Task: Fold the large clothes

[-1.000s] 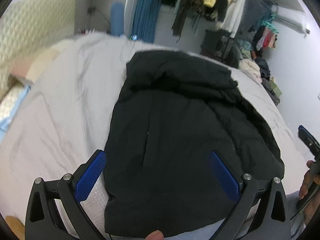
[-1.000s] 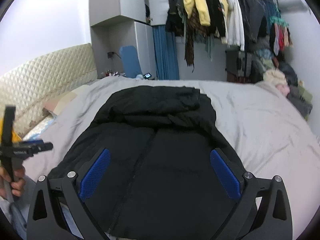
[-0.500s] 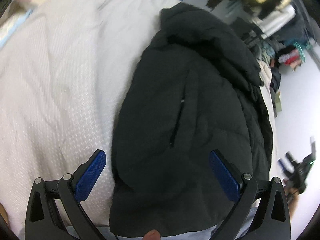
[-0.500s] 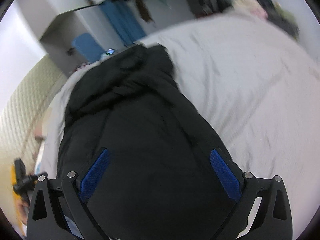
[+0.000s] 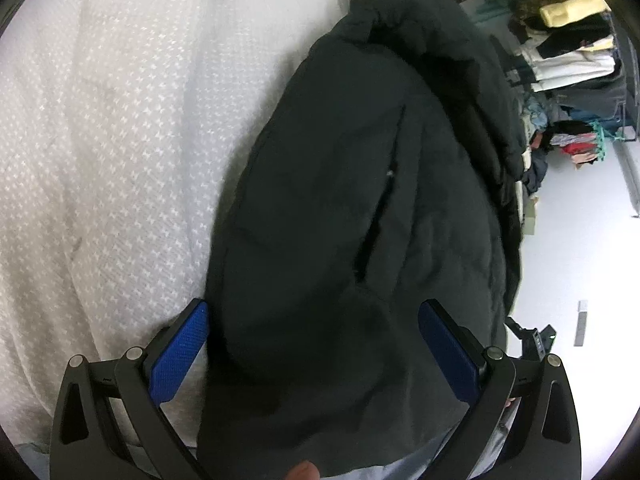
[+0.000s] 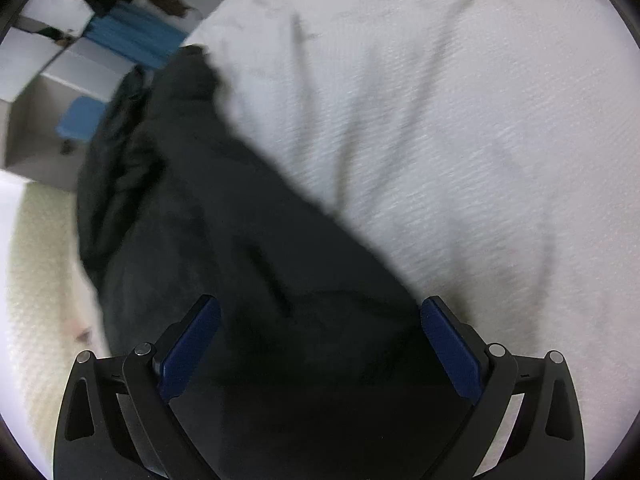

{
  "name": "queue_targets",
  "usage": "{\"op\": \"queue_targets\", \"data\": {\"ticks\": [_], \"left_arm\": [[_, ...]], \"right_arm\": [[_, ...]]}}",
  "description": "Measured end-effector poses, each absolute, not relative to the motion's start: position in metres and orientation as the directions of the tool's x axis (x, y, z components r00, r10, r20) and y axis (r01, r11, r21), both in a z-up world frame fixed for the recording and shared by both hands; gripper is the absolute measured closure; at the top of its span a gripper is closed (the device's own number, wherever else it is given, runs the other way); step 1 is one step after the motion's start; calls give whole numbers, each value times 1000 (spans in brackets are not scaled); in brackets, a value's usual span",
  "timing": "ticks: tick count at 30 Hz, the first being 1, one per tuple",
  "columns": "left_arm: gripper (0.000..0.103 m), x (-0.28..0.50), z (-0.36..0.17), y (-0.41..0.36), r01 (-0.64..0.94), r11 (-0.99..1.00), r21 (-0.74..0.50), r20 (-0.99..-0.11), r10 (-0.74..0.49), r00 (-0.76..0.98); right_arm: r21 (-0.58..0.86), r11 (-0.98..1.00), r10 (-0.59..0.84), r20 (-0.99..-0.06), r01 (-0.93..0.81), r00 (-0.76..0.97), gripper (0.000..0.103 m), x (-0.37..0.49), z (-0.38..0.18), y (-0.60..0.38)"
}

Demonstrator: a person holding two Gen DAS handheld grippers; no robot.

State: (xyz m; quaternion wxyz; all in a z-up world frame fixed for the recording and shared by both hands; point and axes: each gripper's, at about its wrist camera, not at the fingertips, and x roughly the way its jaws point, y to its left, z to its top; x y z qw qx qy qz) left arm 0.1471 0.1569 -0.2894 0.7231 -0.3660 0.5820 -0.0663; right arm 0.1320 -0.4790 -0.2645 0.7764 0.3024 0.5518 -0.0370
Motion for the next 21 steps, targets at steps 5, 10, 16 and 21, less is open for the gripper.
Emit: {"op": "queue_targets", "data": {"ticks": [5, 10, 16, 21], "left_arm": [[0, 151, -293, 151, -330, 705, -628, -777, -549, 306], [0, 152, -295, 139, -273, 658, -702, -712, -634, 301], [0, 145, -276, 135, -180, 574, -799, -597, -721, 352], [1, 144, -288, 143, -242, 520, -819, -574, -731, 370]], "right_arm": [[475, 744, 325, -872, 471, 366, 2, 122, -283, -503], [605, 703, 480, -792, 373, 379, 0, 121, -279, -489], [752, 621, 621, -644, 221, 448, 0, 113, -253, -476], [844, 531, 721, -497, 76, 483, 0, 118, -235, -460]]}}
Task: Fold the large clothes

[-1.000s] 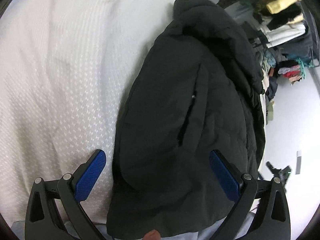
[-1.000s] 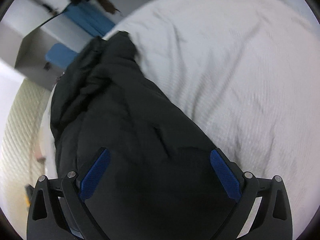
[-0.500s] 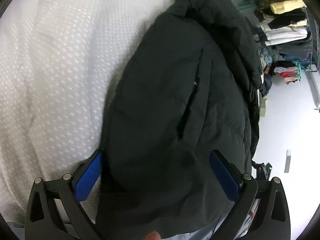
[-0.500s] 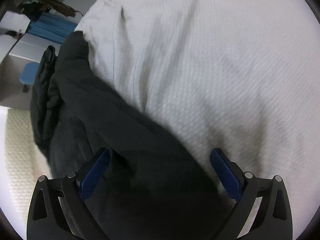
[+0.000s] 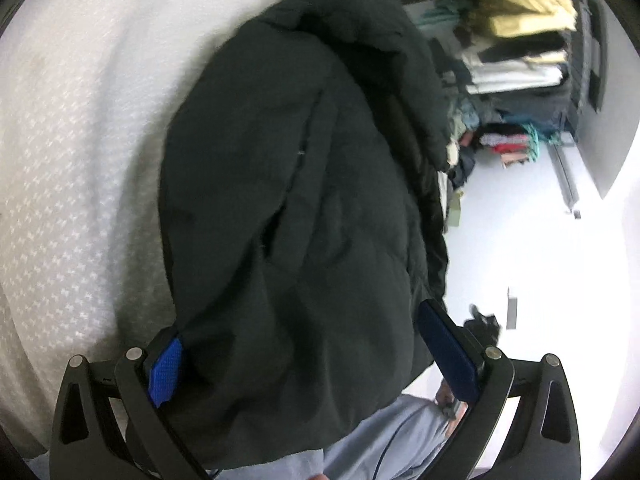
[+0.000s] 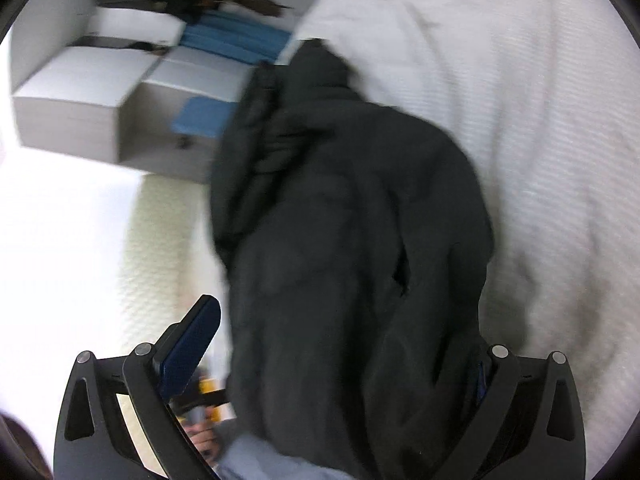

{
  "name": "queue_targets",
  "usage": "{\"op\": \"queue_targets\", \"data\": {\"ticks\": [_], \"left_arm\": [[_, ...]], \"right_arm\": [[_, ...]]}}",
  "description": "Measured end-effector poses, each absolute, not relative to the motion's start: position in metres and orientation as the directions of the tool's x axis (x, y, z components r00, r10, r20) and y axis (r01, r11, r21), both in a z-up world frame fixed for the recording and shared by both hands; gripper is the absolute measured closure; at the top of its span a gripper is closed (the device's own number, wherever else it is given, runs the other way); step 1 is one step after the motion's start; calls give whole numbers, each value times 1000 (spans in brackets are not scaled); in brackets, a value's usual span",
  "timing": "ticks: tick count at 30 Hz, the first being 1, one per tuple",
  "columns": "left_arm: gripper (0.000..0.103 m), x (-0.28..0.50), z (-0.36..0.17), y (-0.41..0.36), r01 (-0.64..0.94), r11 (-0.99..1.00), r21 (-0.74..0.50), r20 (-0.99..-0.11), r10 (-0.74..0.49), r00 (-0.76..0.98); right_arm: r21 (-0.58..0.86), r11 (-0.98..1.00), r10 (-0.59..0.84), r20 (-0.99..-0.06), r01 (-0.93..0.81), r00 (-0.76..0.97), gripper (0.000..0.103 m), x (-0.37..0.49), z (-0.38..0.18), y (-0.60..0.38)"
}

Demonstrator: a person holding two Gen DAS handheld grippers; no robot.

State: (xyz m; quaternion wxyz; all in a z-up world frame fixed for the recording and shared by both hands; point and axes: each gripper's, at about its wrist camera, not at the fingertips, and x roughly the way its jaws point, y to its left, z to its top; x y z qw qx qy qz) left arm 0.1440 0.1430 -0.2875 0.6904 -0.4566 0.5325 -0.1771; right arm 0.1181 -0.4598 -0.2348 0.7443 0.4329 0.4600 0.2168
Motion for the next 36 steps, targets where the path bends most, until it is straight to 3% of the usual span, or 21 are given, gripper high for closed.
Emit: {"op": "queue_targets", "data": {"ticks": [3, 7, 11, 16, 20, 23, 27, 29, 31, 35, 36], "left_arm": [[1, 143, -300, 149, -305, 528, -793, -609, -707, 358], [4, 145, -312, 153, -365, 548, -753, -656, -669, 349], [4, 150, -316, 148, -368, 564, -739, -671, -660, 337], [5, 159, -318, 135, -343, 577, -741, -670, -669, 322], [12, 163, -312, 125, -276, 564, -778, -628, -705, 329], [20, 166, -304, 117, -211, 524, -825, -565, -753, 339], [29, 168, -302, 116, -185, 484, -856, -517, -778, 357], [37, 170, -301, 117, -168, 446, -879, -476, -797, 372], [40, 171, -299, 116, -154, 430, -890, -455, -804, 383], [53, 172, -299, 113, -143, 437, -888, -456, -799, 392], [55, 172, -300, 113, -144, 440, -886, -459, -796, 395]], "right_arm": [[883, 467, 777, -392, -35, 492, 0, 118, -220, -455], [884, 464, 777, -379, -50, 503, 0, 120, -218, -452], [868, 492, 736, -456, 66, 500, 0, 123, -235, -459], [756, 575, 640, -654, 314, 402, 0, 131, -277, -470], [702, 617, 618, -712, 356, 334, 2, 137, -291, -466], [765, 587, 692, -644, 264, 327, 3, 141, -282, -451], [863, 504, 801, -480, 29, 358, 4, 141, -243, -425], [892, 445, 837, -385, -75, 388, 8, 137, -223, -421], [900, 417, 851, -336, -131, 403, 20, 133, -211, -419], [856, 512, 806, -453, -67, 380, 40, 138, -220, -410], [838, 545, 786, -495, -37, 370, 54, 140, -225, -407]]}}
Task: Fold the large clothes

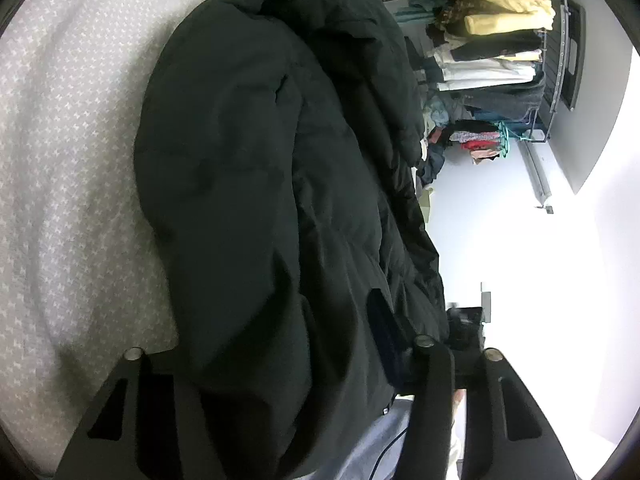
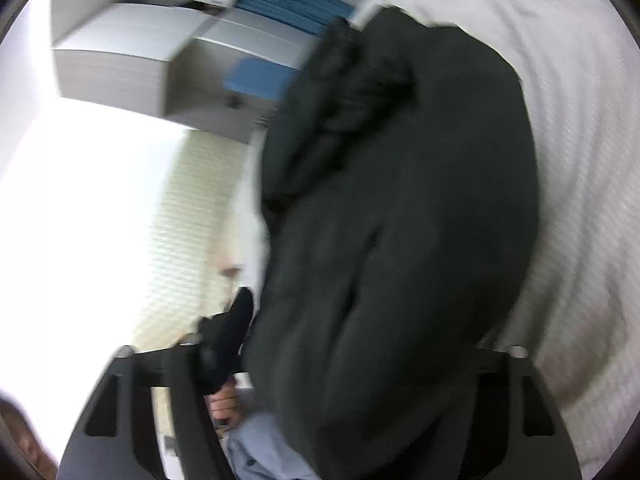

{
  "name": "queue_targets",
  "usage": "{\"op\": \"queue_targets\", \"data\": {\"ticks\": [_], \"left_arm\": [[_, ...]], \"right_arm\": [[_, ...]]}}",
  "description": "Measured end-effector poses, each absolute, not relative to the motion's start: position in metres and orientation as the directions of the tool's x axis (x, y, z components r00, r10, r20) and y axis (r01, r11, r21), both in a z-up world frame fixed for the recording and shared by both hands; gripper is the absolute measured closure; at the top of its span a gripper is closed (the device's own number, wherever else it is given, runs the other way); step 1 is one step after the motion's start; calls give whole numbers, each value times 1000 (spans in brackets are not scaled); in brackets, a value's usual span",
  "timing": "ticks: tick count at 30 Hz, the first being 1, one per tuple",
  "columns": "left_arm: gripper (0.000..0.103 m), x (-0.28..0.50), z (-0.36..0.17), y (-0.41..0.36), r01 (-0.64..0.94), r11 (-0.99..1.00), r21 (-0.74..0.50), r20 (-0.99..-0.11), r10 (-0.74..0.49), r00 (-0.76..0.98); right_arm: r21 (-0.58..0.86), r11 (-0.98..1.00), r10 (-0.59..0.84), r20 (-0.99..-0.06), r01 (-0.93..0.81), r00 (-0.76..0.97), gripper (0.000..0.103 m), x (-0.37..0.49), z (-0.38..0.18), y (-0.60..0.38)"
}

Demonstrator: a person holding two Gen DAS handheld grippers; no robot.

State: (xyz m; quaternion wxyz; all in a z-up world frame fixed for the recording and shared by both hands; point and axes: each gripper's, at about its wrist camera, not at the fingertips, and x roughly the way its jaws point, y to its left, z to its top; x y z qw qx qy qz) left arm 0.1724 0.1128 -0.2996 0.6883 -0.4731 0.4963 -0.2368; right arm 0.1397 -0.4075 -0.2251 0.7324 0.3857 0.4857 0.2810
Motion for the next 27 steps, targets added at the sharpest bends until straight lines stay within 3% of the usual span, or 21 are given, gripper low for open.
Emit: {"op": "queue_targets", "data": {"ticks": [1, 3, 5, 7, 12, 27], "left_arm": [[61, 173, -300, 113, -146, 442, -885, -462, -792, 400], [71, 172, -300, 113, -154, 438, -885, -461, -786, 412], [87, 169, -297, 115, -159, 439, -884, -463, -777, 427], [94, 163, -291, 121, -159, 447, -880, -468, -761, 450], [99, 143, -259, 134, -121, 456, -881, -450, -735, 506], [102, 30, -128, 207, 53, 494, -868, -380, -729, 570]], "right_arm": [[817, 576, 765, -532, -17, 362, 69, 142, -229, -406], [787, 617, 736, -572, -9, 363, 81, 142, -228, -402], [745, 666, 698, -605, -36, 384, 88, 140, -217, -394], [728, 683, 682, -607, -60, 408, 93, 128, -210, -394], [664, 724, 667, -608, -184, 431, 96, 97, -175, -386], [718, 615, 741, -385, -326, 550, 97, -15, -83, -413]]}}
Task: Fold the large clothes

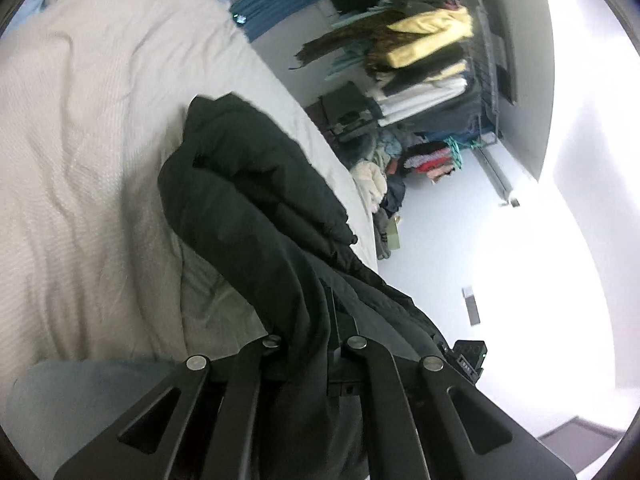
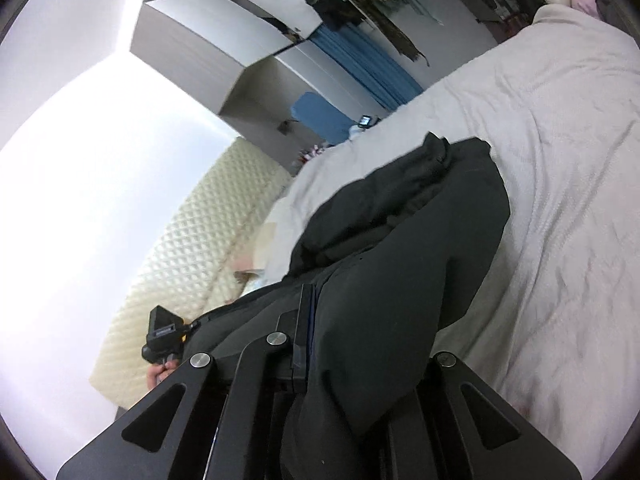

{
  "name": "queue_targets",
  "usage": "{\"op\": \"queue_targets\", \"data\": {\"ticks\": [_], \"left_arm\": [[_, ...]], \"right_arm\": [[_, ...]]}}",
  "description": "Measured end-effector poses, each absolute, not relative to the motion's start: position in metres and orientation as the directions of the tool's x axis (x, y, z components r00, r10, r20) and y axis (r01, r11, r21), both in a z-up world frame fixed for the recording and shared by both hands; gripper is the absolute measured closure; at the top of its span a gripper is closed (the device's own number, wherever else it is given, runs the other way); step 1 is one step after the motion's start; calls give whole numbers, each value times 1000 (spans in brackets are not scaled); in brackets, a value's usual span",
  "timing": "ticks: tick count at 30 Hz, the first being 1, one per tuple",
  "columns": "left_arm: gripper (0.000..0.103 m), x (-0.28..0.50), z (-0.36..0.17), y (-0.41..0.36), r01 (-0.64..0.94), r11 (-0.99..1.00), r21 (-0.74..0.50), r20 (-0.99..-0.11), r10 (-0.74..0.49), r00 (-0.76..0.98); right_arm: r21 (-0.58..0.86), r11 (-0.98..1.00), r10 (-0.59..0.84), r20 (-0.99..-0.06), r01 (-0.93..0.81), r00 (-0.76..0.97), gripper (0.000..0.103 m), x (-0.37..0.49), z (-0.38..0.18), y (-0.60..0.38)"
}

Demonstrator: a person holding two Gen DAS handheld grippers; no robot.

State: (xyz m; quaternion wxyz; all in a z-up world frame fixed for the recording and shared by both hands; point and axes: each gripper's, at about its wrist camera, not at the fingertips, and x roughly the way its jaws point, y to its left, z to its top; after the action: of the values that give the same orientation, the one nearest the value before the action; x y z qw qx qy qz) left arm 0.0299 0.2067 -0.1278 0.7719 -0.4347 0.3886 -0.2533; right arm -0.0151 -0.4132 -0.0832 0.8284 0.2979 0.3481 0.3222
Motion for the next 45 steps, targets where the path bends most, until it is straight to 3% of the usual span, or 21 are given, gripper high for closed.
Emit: {"op": "queue_targets", "data": {"ticks": [9, 14, 24, 30, 33, 37, 45], "left_arm": [[102, -44, -82, 209, 102, 578, -810, -433, -706, 561], [100, -49, -71, 208, 82, 593, -801, -459, -696, 552], [99, 37, -67, 219, -40, 604, -796, -519, -647, 559], [94, 101, -73, 235, -147, 557, -818, -530, -627, 572], [94, 122, -67, 245, -228, 540, -810, -550, -564, 615], [99, 143, -52, 263, -297, 578, -760, -577, -392, 716], [101, 199, -85, 220, -260, 653, -712, -631, -432, 645]], "right_arm": [[709, 608, 751, -369, -356, 547, 97, -98, -57, -431], [732, 604, 744, -377, -315, 551, 95, -99, -50, -440], [733, 623, 723, -408, -273, 557, 94, 12, -41, -438], [752, 641, 666, -445, -154, 598, 94, 95, -54, -448], [766, 639, 637, -479, -67, 604, 94, 131, -70, -449], [763, 645, 598, -537, 40, 594, 94, 171, -90, -447], [737, 648, 548, -625, 190, 556, 94, 225, -137, -436]]}}
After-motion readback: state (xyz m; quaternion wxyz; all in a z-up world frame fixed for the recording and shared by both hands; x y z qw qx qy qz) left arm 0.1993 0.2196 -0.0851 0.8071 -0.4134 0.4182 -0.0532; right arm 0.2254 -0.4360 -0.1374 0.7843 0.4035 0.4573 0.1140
